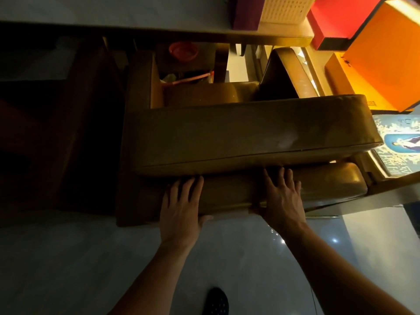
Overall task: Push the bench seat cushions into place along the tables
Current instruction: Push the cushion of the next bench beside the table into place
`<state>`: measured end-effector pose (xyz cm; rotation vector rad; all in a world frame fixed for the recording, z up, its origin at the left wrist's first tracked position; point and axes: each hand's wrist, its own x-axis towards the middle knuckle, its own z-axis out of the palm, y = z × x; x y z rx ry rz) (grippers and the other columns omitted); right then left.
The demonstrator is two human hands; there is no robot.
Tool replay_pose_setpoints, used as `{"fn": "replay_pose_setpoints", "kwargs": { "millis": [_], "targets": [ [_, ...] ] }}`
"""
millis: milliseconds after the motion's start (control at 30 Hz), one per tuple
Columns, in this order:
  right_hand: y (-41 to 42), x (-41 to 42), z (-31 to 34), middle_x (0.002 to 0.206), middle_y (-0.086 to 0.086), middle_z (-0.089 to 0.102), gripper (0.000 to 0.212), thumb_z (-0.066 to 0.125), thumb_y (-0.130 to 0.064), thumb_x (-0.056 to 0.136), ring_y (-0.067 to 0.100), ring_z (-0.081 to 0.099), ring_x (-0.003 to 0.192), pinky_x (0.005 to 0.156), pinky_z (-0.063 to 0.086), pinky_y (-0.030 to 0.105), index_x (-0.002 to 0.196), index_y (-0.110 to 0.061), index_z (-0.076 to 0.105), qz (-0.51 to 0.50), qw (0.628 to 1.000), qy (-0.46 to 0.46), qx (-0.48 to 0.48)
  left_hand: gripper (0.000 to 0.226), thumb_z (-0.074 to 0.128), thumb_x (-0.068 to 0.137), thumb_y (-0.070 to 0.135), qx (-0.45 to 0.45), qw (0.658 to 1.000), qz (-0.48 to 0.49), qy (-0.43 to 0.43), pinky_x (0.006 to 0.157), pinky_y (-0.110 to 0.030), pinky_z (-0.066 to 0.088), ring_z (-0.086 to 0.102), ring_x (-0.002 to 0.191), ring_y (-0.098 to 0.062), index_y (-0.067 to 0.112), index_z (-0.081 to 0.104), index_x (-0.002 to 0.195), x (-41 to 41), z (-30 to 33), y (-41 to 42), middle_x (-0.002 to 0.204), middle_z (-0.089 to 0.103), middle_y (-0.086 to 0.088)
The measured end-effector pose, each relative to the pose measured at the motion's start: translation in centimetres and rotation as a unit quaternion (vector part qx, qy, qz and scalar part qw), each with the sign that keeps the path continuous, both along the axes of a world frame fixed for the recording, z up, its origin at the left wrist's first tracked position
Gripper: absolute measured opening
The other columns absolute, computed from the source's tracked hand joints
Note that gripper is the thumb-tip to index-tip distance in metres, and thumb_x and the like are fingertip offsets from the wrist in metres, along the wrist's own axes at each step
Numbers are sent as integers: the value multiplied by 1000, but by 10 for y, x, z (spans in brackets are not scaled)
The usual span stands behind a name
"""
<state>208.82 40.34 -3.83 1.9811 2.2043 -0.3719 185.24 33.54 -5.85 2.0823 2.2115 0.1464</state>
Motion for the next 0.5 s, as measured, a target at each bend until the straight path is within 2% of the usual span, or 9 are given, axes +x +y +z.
{"fn": "replay_pose_setpoints", "kwargs": {
  "millis": [233,367,500],
  "targets": [
    [3,-7,1,163,22,1,122,72,-68,71,45,-4,149,120,10,62,158,-25,-1,-2,999,-36,-6,93,70,71,67,5,999,-35,2,103,-45,33,37,127,-27,28,36,147,-12,-1,6,139,46,2],
    [4,-13,-1,162,22,4,123,73,-70,69,45,-1,149,119,13,62,159,-25,2,-5,999,-47,-6,93,75,65,66,4,999,-35,-24,103,-47,36,39,124,-26,29,41,144,-20,-4,11,133,49,3],
    [0,-38,-3,162,25,9,120,71,-72,69,47,2,148,118,17,63,159,-23,9,-6,999,-42,-1,92,73,68,65,3,999,-35,-29,110,-47,29,33,127,-24,33,35,145,-45,-2,13,135,44,5]
  ]
}}
